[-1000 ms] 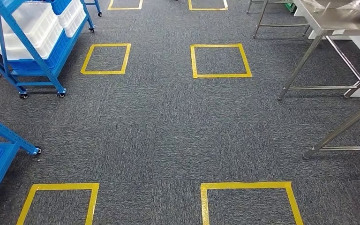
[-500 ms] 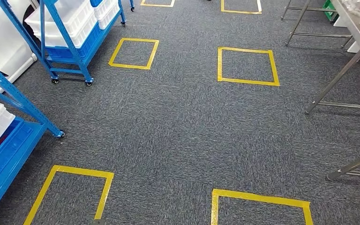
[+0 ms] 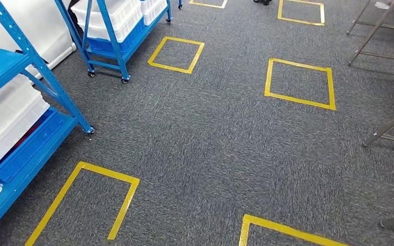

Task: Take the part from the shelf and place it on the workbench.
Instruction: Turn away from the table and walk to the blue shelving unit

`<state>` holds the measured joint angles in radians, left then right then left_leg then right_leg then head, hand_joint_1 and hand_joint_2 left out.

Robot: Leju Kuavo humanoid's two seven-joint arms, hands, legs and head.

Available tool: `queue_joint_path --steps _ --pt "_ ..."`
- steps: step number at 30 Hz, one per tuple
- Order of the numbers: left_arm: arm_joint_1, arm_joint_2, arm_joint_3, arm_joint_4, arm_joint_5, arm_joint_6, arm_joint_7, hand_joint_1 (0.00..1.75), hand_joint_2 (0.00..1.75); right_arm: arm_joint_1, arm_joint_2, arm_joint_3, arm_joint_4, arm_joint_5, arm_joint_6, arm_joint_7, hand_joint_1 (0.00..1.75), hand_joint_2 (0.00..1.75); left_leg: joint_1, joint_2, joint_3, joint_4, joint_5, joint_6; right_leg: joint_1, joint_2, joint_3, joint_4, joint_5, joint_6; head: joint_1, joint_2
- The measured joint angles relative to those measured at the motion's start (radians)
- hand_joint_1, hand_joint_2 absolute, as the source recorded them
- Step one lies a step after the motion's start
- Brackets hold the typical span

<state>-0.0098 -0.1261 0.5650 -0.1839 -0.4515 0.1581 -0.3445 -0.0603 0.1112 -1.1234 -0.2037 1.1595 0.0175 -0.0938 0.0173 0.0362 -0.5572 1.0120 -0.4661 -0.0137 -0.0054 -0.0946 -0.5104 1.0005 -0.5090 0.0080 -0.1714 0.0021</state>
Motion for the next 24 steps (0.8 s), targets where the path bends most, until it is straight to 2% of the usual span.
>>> queue_joint_path --steps 1,3,5,6,7,8,9,10,12,13,14,15,16,17,19,20,22,23,24 --pt "0.001 0.001 0.0 0.0 0.0 -0.001 0.0 0.0 0.0 -0.002 0.0 0.0 0.0 0.0 0.0 0.0 0.0 0.0 -0.001 -0.007 -0.001 -0.002 0.001 0.008 -0.003 0.0 0.001 0.0 -0.002 0.007 0.0 0.0" --pt "0.001 0.003 0.0 0.0 -0.001 -0.003 -0.001 0.0 0.0 -0.004 0.0 0.0 0.0 0.0 -0.001 0.0 0.0 0.0 -0.001 -0.022 0.0 -0.007 0.006 0.023 -0.009 0.032 -0.011 0.032 -0.029 0.017 0.0 0.0" --pt "-0.003 0.004 0.0 0.0 -0.005 -0.004 -0.001 0.0 0.0 -0.001 0.001 0.0 0.0 0.001 -0.001 0.001 0.0 0.0 -0.003 -0.038 -0.001 -0.01 0.009 0.032 -0.01 0.074 -0.066 0.144 -0.09 0.018 0.0 0.0" --pt "-0.004 0.004 0.0 0.0 -0.009 -0.004 -0.002 0.0 0.0 0.0 0.001 0.0 0.0 0.002 -0.001 0.001 0.0 0.0 -0.007 -0.048 -0.002 -0.01 0.009 0.035 -0.009 0.082 -0.103 0.216 -0.119 0.015 0.0 0.0" --pt "-0.005 0.004 0.0 0.0 -0.012 -0.004 -0.002 0.0 0.0 0.001 0.002 0.0 0.0 0.003 -0.001 0.001 0.0 0.0 -0.011 -0.059 -0.002 -0.01 0.009 0.038 -0.006 0.085 -0.135 0.271 -0.133 0.011 0.0 0.0" --pt "-0.005 0.004 0.0 0.0 -0.014 -0.005 -0.002 0.0 0.0 0.002 0.002 0.0 0.0 0.003 -0.002 0.001 0.0 0.0 -0.015 -0.07 -0.001 -0.009 0.009 0.04 -0.003 0.088 -0.152 0.295 -0.127 0.005 0.0 0.0" --pt "-0.004 0.004 0.0 0.0 -0.015 -0.005 -0.002 0.0 0.0 0.002 0.002 0.0 0.0 0.004 -0.002 0.002 0.0 0.0 -0.019 -0.083 0.001 -0.009 0.008 0.041 0.002 0.092 -0.15 0.276 -0.099 -0.004 0.0 0.0" --pt "-0.004 0.004 0.0 0.0 -0.015 -0.005 -0.003 0.0 0.0 0.002 0.001 0.0 0.0 0.005 -0.002 0.002 0.0 0.0 -0.022 -0.095 0.003 -0.009 0.008 0.042 0.009 0.099 -0.131 0.222 -0.058 -0.015 0.0 0.0" --pt "-0.005 0.002 0.0 0.0 -0.015 -0.005 -0.004 0.0 0.0 0.002 -0.001 0.0 0.0 0.006 -0.003 0.002 0.0 0.0 -0.022 -0.116 0.004 -0.009 0.008 0.042 0.023 0.143 -0.076 0.081 0.017 -0.041 0.0 0.0" --pt "-0.006 0.001 0.0 0.0 -0.015 -0.006 -0.005 0.0 0.0 0.003 -0.003 0.0 0.0 0.006 -0.004 0.002 0.0 0.0 -0.02 -0.126 0.002 -0.009 0.008 0.04 0.028 0.161 -0.059 0.036 0.035 -0.05 0.0 0.0" --pt "-0.007 0.0 0.0 0.0 -0.016 -0.006 -0.006 0.0 0.0 0.002 -0.005 0.0 0.0 0.006 -0.004 0.002 0.0 0.0 -0.017 -0.135 -0.001 -0.009 0.009 0.038 0.031 0.173 -0.051 0.013 0.041 -0.056 0.0 0.0" --pt "-0.007 -0.001 0.0 0.0 -0.016 -0.007 -0.006 0.0 0.0 0.001 -0.007 0.0 0.0 0.006 -0.004 0.002 0.0 0.0 -0.016 -0.145 -0.004 -0.01 0.011 0.034 0.031 0.171 -0.049 0.008 0.041 -0.059 0.0 0.0" --pt "-0.006 -0.001 0.0 0.0 -0.016 -0.008 -0.006 0.0 0.0 0.0 -0.007 0.0 0.0 0.006 -0.004 0.002 0.0 0.0 -0.016 -0.154 -0.005 -0.012 0.012 0.03 0.028 0.158 -0.046 -0.002 0.044 -0.059 0.0 0.0" --pt "-0.004 -0.001 0.0 0.0 -0.017 -0.009 -0.006 0.0 0.0 -0.001 -0.007 0.0 0.0 0.007 -0.004 0.003 0.0 0.0 -0.018 -0.149 -0.007 -0.008 0.008 0.026 0.024 0.146 -0.038 -0.015 0.048 -0.059 0.0 0.0" --pt "-0.005 0.0 0.0 0.0 -0.017 -0.01 -0.007 0.0 0.0 0.0 -0.006 0.0 0.0 0.007 -0.003 0.002 0.0 0.0 -0.023 -0.11 -0.029 0.044 -0.027 0.018 0.016 0.119 -0.021 -0.043 0.056 -0.059 0.0 0.0" --pt "-0.007 0.001 0.0 0.0 -0.018 -0.01 -0.008 0.0 0.0 0.002 -0.006 0.0 0.0 0.008 -0.003 0.002 0.0 0.0 -0.022 -0.082 -0.055 0.099 -0.058 0.014 0.016 0.106 -0.016 -0.048 0.056 -0.058 0.0 0.0" --pt "-0.01 0.003 0.0 0.0 -0.019 -0.012 -0.009 0.0 0.0 0.005 -0.005 0.0 0.0 0.008 -0.002 0.003 0.0 0.0 -0.014 -0.057 -0.115 0.221 -0.111 0.002 0.014 0.079 -0.012 -0.048 0.052 -0.055 0.0 0.0" --pt "-0.01 0.004 -0.001 0.0 -0.022 -0.013 -0.009 0.0 0.0 0.004 -0.005 0.0 0.0 0.008 -0.002 0.003 0.0 0.0 -0.008 -0.052 -0.134 0.258 -0.118 -0.005 0.011 0.065 -0.011 -0.046 0.048 -0.052 0.0 0.0" --pt "-0.009 0.006 -0.001 0.0 -0.025 -0.014 -0.009 0.0 0.0 0.003 -0.004 0.0 0.0 0.008 -0.002 0.003 0.0 0.0 -0.002 -0.048 -0.133 0.255 -0.104 -0.013 0.008 0.054 -0.01 -0.043 0.044 -0.047 0.0 0.0"
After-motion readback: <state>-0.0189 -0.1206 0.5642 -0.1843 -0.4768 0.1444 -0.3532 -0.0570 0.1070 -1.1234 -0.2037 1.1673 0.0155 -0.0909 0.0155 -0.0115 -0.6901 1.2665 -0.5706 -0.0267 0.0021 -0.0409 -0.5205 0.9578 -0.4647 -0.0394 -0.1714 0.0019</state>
